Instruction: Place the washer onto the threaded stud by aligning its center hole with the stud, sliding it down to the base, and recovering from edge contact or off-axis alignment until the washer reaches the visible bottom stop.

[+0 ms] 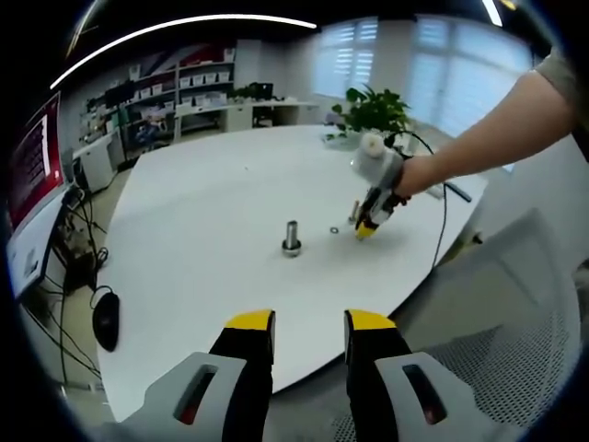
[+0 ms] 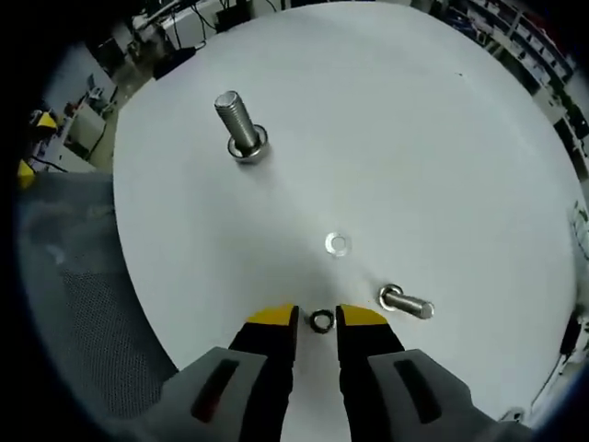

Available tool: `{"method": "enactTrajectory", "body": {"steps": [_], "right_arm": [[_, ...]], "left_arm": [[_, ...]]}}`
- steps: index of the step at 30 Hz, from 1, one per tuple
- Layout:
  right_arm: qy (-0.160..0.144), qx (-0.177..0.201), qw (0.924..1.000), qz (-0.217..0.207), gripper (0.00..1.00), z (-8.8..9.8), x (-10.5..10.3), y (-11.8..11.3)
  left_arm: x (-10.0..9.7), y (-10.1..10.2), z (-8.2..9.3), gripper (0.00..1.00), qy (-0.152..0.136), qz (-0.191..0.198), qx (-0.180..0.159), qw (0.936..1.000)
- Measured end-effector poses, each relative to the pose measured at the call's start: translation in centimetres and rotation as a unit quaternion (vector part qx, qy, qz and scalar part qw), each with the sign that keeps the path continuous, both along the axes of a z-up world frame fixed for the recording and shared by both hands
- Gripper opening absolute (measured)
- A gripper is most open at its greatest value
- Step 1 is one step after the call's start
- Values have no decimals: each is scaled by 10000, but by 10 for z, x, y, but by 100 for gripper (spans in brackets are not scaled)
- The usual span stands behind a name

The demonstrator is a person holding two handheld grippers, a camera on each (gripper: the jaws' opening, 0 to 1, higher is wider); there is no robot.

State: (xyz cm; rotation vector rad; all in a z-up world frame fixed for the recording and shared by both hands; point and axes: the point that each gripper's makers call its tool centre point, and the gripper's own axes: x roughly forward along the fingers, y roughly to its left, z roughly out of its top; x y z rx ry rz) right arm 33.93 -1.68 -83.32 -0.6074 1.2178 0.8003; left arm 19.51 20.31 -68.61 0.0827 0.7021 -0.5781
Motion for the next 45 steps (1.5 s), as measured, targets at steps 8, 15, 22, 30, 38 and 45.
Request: {"method": "enactTrajectory", "body": {"steps": [8,15,22,30,38,45], "right_arm": [[-354,-4,9993,-105,19,-1,18,17],[-506,-48,9980,-372,19,-2,32,13],[-468,-20,9979,-438,19,-8,32,17],[-488,90,9975,-496,18,-9,39,20],[-480,222,9978,-403,15,-8,36,25],[-383,161,9991,-113,15,-9,24,22]], "left_arm": [[0,0,-1,28,9,9,-6,10000],[0,0,-1,28,14,3,-9,10000],[0,-1,-1,28,18,-8,-15,10000],[0,-1,-1,28,32,-12,-14,10000],[0,-1,-1,28,39,-11,-22,10000],[-1,-1,-1,28,39,-19,-15,10000]]}}
